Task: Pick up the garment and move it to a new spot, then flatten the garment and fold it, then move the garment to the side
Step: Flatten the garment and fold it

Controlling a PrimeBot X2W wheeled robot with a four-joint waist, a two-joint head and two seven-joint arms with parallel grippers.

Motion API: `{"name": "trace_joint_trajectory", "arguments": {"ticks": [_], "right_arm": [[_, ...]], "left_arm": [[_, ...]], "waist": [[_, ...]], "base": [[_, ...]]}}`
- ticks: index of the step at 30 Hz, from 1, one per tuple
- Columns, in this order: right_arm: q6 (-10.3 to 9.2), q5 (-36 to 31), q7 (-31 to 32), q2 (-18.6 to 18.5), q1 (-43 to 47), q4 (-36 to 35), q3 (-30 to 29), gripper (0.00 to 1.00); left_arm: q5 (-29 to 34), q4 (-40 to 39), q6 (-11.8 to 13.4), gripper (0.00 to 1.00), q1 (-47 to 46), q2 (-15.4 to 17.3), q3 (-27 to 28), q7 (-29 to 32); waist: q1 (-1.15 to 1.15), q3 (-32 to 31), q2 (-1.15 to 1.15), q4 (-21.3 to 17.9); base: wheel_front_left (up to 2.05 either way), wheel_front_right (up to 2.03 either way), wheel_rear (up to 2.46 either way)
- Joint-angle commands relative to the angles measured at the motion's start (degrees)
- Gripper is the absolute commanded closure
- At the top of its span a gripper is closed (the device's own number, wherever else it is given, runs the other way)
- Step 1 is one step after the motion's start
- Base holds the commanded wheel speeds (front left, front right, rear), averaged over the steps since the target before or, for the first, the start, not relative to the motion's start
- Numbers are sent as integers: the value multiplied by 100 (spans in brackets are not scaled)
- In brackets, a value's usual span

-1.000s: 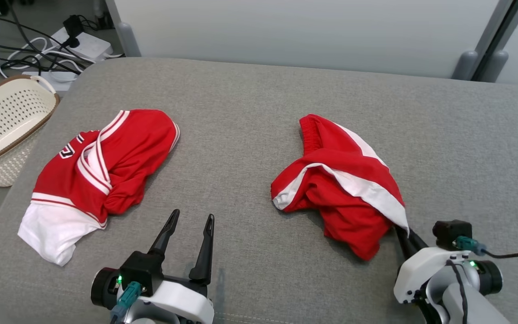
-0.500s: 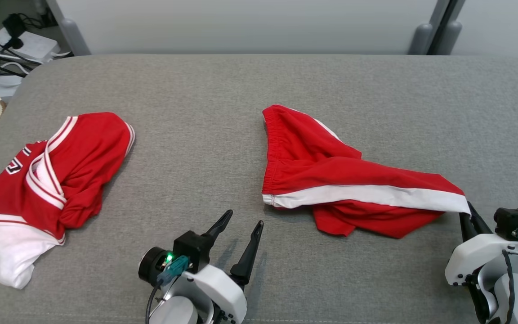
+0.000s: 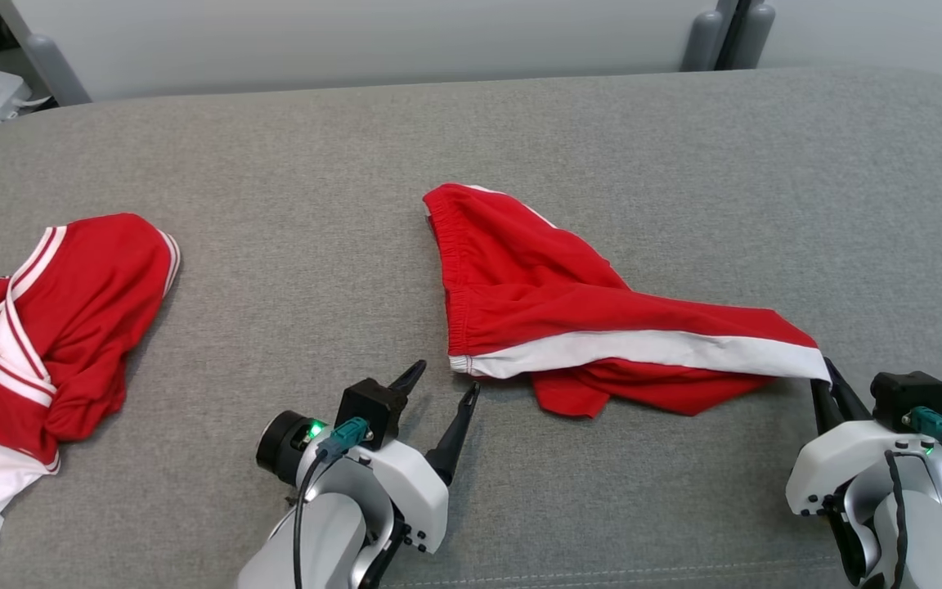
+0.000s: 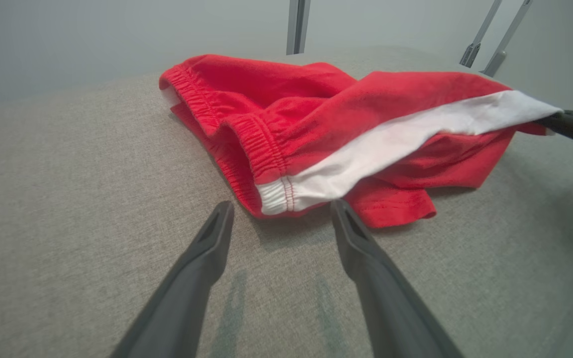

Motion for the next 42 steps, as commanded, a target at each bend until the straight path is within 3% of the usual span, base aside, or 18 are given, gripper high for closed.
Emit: {"name": "trace_joint_trajectory", "arguments": {"ticks": [1, 6, 17, 18, 19, 20, 24, 31, 32, 33, 34, 35, 42], "right_arm": [[0, -81, -76, -9, -132, -161, 129, 100], [0, -77, -76, 8, -152, -195, 154, 100], [0, -28, -76, 90, -294, -277, 275, 100], [0, -24, -76, 94, -304, -276, 287, 100], [0, -19, -76, 99, -311, -274, 300, 100], [0, -14, -76, 102, -317, -272, 314, 100], [0, 34, -76, 108, -334, -298, 393, 100], [0, 289, -76, 84, -203, -322, 642, 100], [0, 349, -76, 88, -170, -321, 682, 72], [0, 410, -76, 93, -130, -335, 743, 50], [0, 477, -76, 96, -84, -371, 823, 11], [0, 553, -76, 95, -29, -419, 906, 0], [0, 1552, -76, -33, 657, -860, 1516, 0]], "left_arm": [[-25, -25, 77, 0, -302, 48, 130, -35], [-109, 129, 98, 0, -466, 48, 88, -35], [-530, 589, -115, 0, -893, 48, -395, -35], [-592, 647, -132, 32, -905, 48, -443, -35], [-665, 719, -159, 82, -913, 48, -499, -35], [-753, 799, -189, 100, -919, 48, -562, -27], [-1095, 899, -194, 100, -991, 48, -723, -29], [-1074, 547, 134, 100, -900, 163, -324, -33], [-1016, 441, 162, 100, -831, 221, -255, -33], [-963, 337, 190, 100, -754, 275, -190, -33], [-913, 242, 220, 100, -674, 323, -139, -34], [-877, 155, 244, 100, -596, 367, -95, -34], [-768, -221, 378, 100, -259, 559, 96, -34]], "waist": [[0, 30, 0, -48], [0, 100, 0, -94], [0, 261, 0, -185], [0, 264, 0, -194], [0, 264, 0, -205], [0, 264, 0, -217], [0, 261, 0, -241], [0, 186, 0, -125], [0, 172, 0, -97], [0, 154, 0, -70], [0, 141, 0, -44], [0, 133, 0, -23], [0, 96, 0, 132]], "base": [[0, 0, 0], [0, 0, 0], [0, 0, 0], [0, 0, 0], [0, 0, 0], [0, 0, 0], [0, 0, 0], [0, 0, 0], [0, 0, 0], [0, 0, 0], [0, 0, 0], [0, 0, 0], [0, 0, 0]]}}
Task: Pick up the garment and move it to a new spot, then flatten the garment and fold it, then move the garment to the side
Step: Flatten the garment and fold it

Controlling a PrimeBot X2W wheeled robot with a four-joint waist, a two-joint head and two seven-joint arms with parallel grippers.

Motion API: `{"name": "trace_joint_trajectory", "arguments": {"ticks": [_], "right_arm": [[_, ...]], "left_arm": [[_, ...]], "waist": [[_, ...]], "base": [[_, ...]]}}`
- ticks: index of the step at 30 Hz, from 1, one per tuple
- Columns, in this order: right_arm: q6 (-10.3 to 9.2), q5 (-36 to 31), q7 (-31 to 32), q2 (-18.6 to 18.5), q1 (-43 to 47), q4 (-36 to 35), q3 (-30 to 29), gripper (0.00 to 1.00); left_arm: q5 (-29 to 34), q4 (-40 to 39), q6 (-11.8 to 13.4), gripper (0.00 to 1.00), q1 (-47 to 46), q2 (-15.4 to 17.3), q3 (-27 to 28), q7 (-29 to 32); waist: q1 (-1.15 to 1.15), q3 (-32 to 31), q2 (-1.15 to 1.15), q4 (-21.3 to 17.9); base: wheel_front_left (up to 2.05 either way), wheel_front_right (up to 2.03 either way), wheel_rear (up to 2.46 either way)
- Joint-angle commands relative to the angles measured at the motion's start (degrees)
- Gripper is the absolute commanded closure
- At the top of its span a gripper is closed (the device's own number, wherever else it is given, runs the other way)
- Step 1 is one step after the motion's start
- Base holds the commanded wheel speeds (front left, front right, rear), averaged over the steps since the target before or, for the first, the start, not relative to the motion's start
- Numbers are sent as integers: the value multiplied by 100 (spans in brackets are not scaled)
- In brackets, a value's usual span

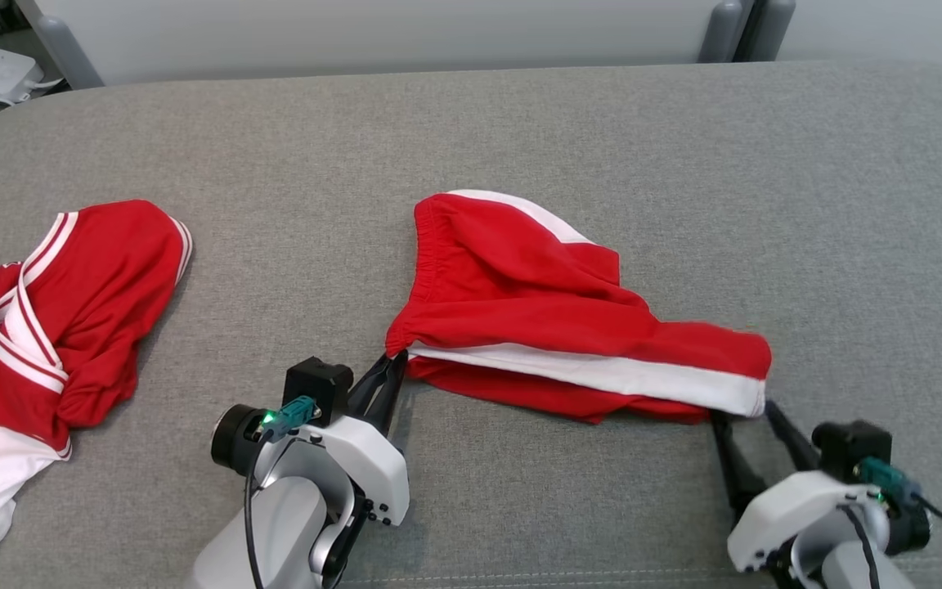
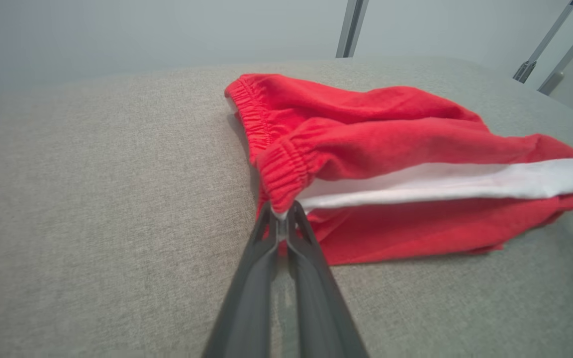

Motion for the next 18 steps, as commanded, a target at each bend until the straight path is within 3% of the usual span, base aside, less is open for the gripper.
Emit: {"name": "trace_joint_trajectory", "arguments": {"ticks": [1, 6, 12, 18], "right_arm": [[0, 364, -76, -93, 161, -246, 338, 0], [0, 1412, -76, -341, 449, -741, 706, 0], [0, 2039, -76, -571, 514, -1067, 892, 0], [0, 2418, -76, -637, 259, -943, 1223, 0]], "left_arm": [[24, -143, 70, 100, -57, 146, 207, -34], [50, -232, 114, 100, 16, 236, 244, -34], [68, -329, 168, 100, 58, 334, 273, -34], [67, -406, 208, 100, 61, 414, 275, -25]], "waist": [[0, -6, 0, 26], [0, 20, 0, 35], [0, 57, 0, 14], [0, 63, 0, 18]], "base": [[0, 0, 0], [0, 0, 0], [0, 0, 0], [0, 0, 0]]}}
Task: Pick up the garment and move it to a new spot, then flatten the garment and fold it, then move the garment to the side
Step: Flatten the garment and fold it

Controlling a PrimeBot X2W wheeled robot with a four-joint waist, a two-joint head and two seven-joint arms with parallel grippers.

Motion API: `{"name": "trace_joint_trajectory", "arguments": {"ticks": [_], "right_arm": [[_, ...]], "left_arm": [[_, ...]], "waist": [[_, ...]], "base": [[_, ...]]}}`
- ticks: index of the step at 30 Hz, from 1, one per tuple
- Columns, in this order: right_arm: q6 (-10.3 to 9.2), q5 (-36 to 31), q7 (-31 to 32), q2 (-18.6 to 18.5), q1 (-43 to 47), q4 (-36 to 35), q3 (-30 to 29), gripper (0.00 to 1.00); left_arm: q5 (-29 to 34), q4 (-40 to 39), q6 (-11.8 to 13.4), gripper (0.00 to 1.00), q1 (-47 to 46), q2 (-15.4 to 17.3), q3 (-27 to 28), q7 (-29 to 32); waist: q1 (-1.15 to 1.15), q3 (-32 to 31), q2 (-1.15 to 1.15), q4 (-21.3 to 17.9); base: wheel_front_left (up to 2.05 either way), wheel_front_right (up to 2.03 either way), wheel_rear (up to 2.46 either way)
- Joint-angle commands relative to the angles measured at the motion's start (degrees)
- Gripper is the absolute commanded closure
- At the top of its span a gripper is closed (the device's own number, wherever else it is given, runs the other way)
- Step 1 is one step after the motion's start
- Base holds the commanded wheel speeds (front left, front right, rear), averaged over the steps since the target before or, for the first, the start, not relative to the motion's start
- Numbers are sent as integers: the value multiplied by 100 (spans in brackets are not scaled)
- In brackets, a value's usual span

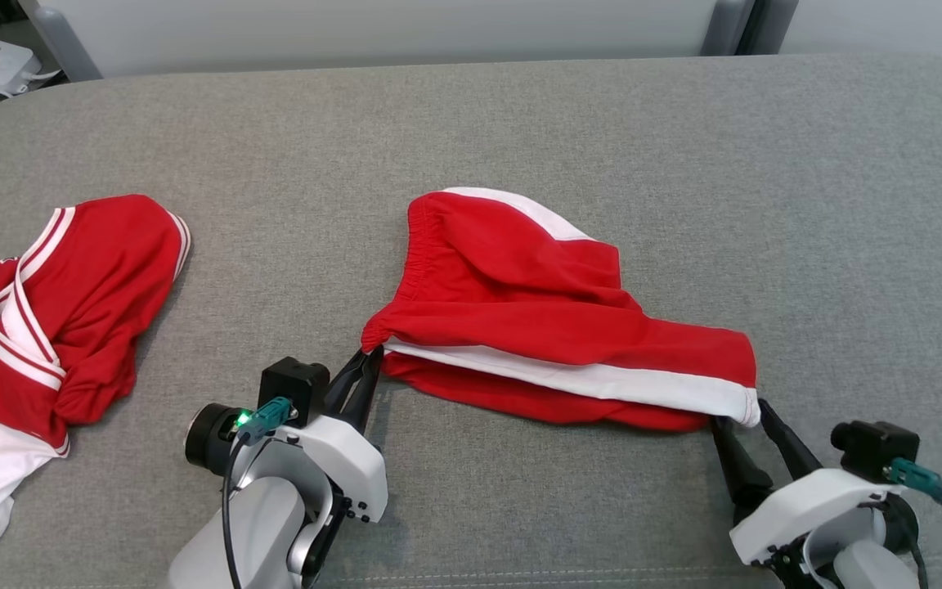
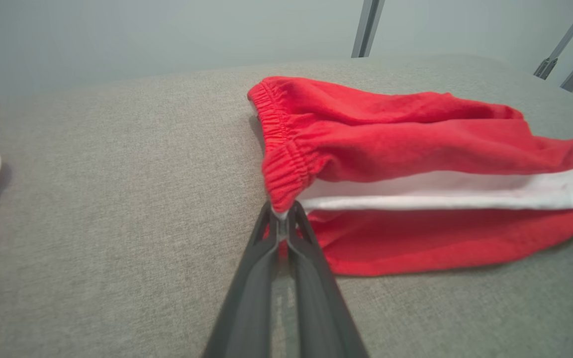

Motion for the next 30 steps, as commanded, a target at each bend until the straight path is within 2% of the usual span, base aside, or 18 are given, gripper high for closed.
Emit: {"name": "trace_joint_trajectory", "arguments": {"ticks": [1, 2, 3, 4, 5, 8, 9, 14, 22, 26, 30], "right_arm": [[0, 8, -76, -82, -186, -81, 150, 12], [0, -36, -76, -107, -236, -60, 202, 34], [0, -55, -76, -110, -266, -58, 232, 69], [0, -86, -76, -117, -286, -81, 237, 92], [0, -137, -76, -137, -288, -114, 243, 100], [0, -356, -76, -240, -219, -294, 55, 100], [0, -555, -76, -316, -115, -489, -180, 100], [0, -1001, -76, -443, 135, -1097, -602, 100], [0, -1253, -76, -641, 117, -2089, -1021, 100], [0, -1178, -69, -887, 152, -2468, -1152, 100], [0, -1080, 305, -1201, 407, -3245, -1502, 100]], "left_arm": [[32, -123, 66, 100, -57, 137, 192, -17], [34, -130, 70, 100, -60, 140, 181, -5], [34, -137, 76, 100, -63, 145, 176, 2], [33, -149, 83, 100, -62, 152, 173, 7], [25, -169, 92, 100, -58, 158, 180, 6], [22, -249, 106, 100, -41, 182, 186, 1], [20, -345, 105, 100, -22, 203, 206, -5], [-16, -859, 67, 100, 69, 277, 319, -22], [-354, -2398, -170, 100, 178, 529, 561, 85], [-796, -3415, -240, 100, 213, 761, 799, 514], [-1426, -4672, -202, 100, 329, 1118, 1025, 1311]], "waist": [[0, -3, 0, 12], [0, -8, 0, 32], [0, -19, 0, 49], [0, -28, 0, 62], [0, -36, 0, 74], [0, -73, 0, 104], [0, -114, 0, 113], [0, -279, 0, 86], [0, -620, 0, 45], [0, -824, 0, 24], [0, -942, 0, -26]], "base": [[0, 0, 0], [0, 0, 0], [0, 0, 0], [0, 0, 0], [0, 0, 0], [0, 0, 0], [0, 0, 0], [0, 0, 0], [0, 0, 0], [0, 0, 0], [0, 0, 0]]}}
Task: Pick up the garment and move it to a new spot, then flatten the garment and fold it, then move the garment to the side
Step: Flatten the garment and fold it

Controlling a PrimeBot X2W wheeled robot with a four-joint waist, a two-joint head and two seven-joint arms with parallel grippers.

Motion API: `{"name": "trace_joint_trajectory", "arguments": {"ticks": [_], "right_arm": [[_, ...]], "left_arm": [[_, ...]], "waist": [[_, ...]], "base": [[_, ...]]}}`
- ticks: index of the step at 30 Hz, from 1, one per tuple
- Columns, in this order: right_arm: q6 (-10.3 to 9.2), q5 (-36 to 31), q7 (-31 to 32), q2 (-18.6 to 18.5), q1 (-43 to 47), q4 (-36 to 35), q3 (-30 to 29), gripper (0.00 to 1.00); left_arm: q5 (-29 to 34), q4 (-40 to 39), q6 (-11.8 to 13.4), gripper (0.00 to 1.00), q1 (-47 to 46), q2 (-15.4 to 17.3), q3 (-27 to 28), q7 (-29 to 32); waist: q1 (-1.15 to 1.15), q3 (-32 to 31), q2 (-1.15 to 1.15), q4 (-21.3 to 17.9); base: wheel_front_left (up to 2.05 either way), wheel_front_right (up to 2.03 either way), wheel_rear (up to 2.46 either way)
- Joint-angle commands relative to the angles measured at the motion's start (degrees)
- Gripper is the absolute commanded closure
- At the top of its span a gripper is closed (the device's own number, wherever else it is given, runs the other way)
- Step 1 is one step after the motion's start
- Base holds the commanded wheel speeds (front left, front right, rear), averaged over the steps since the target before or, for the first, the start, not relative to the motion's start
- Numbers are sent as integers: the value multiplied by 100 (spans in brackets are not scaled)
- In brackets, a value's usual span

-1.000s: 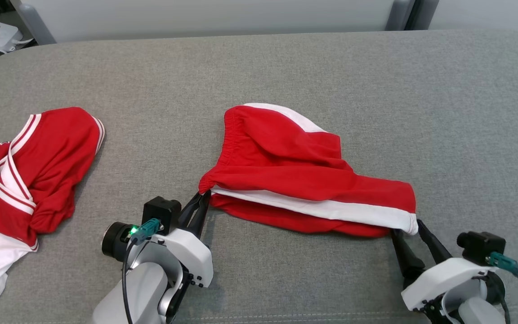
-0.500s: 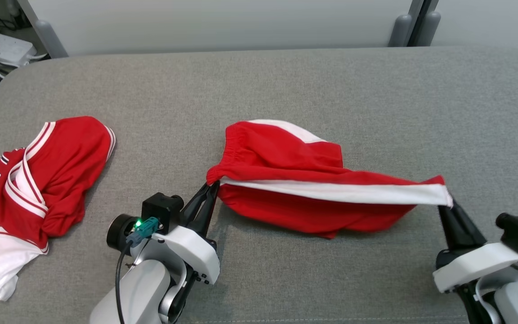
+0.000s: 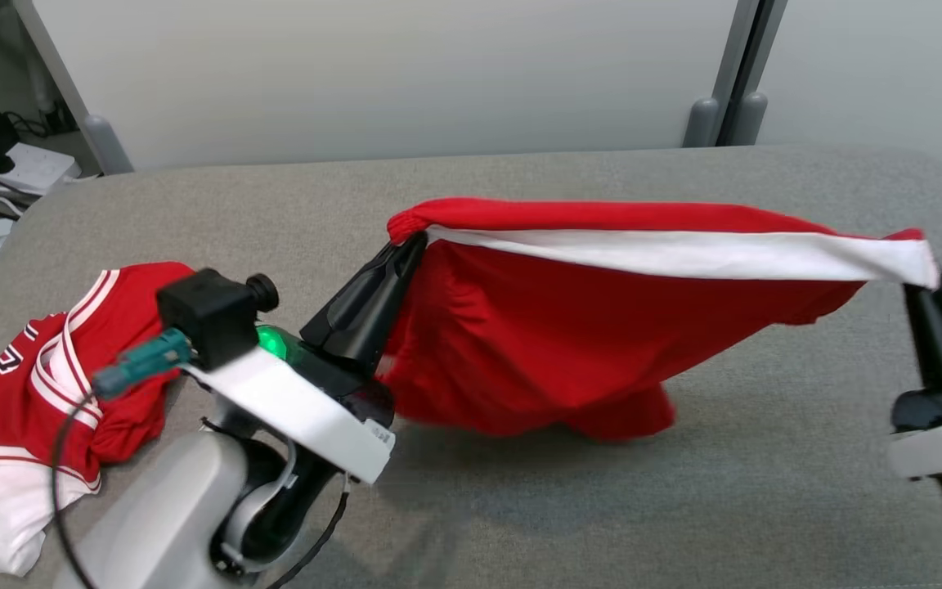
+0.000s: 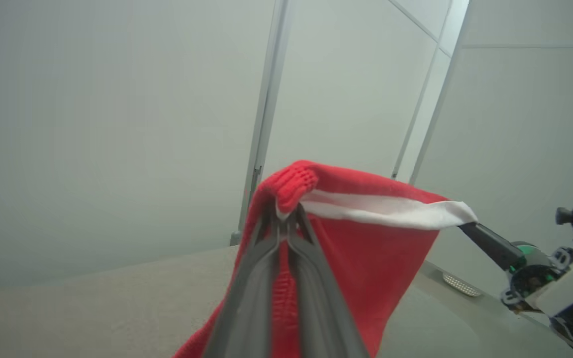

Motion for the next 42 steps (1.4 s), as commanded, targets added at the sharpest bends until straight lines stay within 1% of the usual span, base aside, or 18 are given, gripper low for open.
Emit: {"name": "trace_joint_trajectory", "arguments": {"ticks": [1, 2, 3, 5, 7, 9, 10, 12, 13, 15, 16, 19, 21, 23, 26, 30, 37, 42], "right_arm": [[0, 98, 330, -299, 203, -703, -198, 100], [0, 124, 516, -356, 302, -971, -319, 100], [0, 124, 516, -356, 302, -971, -319, 100], [0, 133, 944, -409, 475, -1424, -562, 100], [0, 168, 1412, -354, 505, -1665, -697, 100], [0, 210, 1817, -273, 243, -1559, -649, 100], [0, 226, 1987, -232, -19, -1363, -556, 100], [0, 205, 2306, -186, -781, -704, -212, 100], [0, 123, 2406, -176, -1265, -282, 19, 100], [0, 41, 2321, 4, -2383, 659, 407, 100], [0, -98, 2123, 76, -2989, 1157, 543, 100], [0, -637, 1114, 291, -4554, 2574, 541, 100], [0, -942, 585, 338, -5218, 3318, 577, 100], [0, -1152, 294, 339, -5592, 3932, 778, 100], [0, -1260, 60, 353, -5642, 4600, 1157, 100], [0, -1139, -90, 366, -5165, 5184, 1556, 100], [0, -681, -172, 531, -4230, 5723, 2177, 100], [0, -414, -209, 332, -3558, 5597, 2443, 100]], "left_arm": [[-481, -865, 46, 100, -17, 300, 397, 442], [-697, -1184, 93, 100, 25, 380, 469, 656], [-697, -1184, 93, 100, 25, 380, 469, 656], [-1041, -1697, 218, 100, 68, 564, 583, 1078], [-1207, -1937, 303, 100, -19, 765, 652, 1438], [-1284, -1791, 243, 100, -291, 840, 652, 1678], [-1268, -1555, 146, 100, -515, 840, 614, 1765], [-1176, -796, -89, 100, -1107, 683, 567, 1760], [-1013, -326, -291, 100, -1480, 595, 500, 1673], [-697, 729, -588, 100, -2222, 335, 483, 1263], [-523, 1235, -677, 100, -2620, 209, 515, 963], [11, 2387, -858, 100, -3737, -78, 506, -66], [135, 2840, -927, 100, -4218, -244, 328, -580], [-37, 3020, -943, 100, -4408, -346, -32, -796], [-449, 2990, -946, 100, -4218, -215, -797, -965], [-774, 3283, -948, 100, -3621, -78, -1560, -1095], [-832, 4165, -948, 100, -2696, -357, -1918, -1114], [-542, 4261, -949, 100, -2184, -372, -2562, -1115]], "waist": [[0, -62, 0, -52], [0, -58, 0, -65], [0, -58, 0, -65], [0, -13, 0, -88], [0, 102, 0, -101], [0, 235, 0, -89], [0, 285, 0, -81], [0, 384, 0, -71], [0, 426, 0, -70], [0, 472, 0, -113], [0, 511, 0, -142], [0, 611, 0, -159], [0, 704, 0, -108], [0, 816, 0, -85], [0, 1005, 0, -112], [0, 1323, 0, -167], [0, 1750, 0, -331], [0, 1650, 0, -239]], "base": [[0, 0, 0], [0, 0, 0], [0, 0, 0], [0, 0, 0], [0, 0, 0], [0, 0, 0], [0, 0, 0], [0, 0, 0], [0, 0, 0], [0, 0, 0], [0, 0, 0], [0, 0, 0], [0, 0, 0], [0, 0, 0], [0, 0, 0], [0, 0, 0], [0, 0, 0], [0, 0, 0]]}}
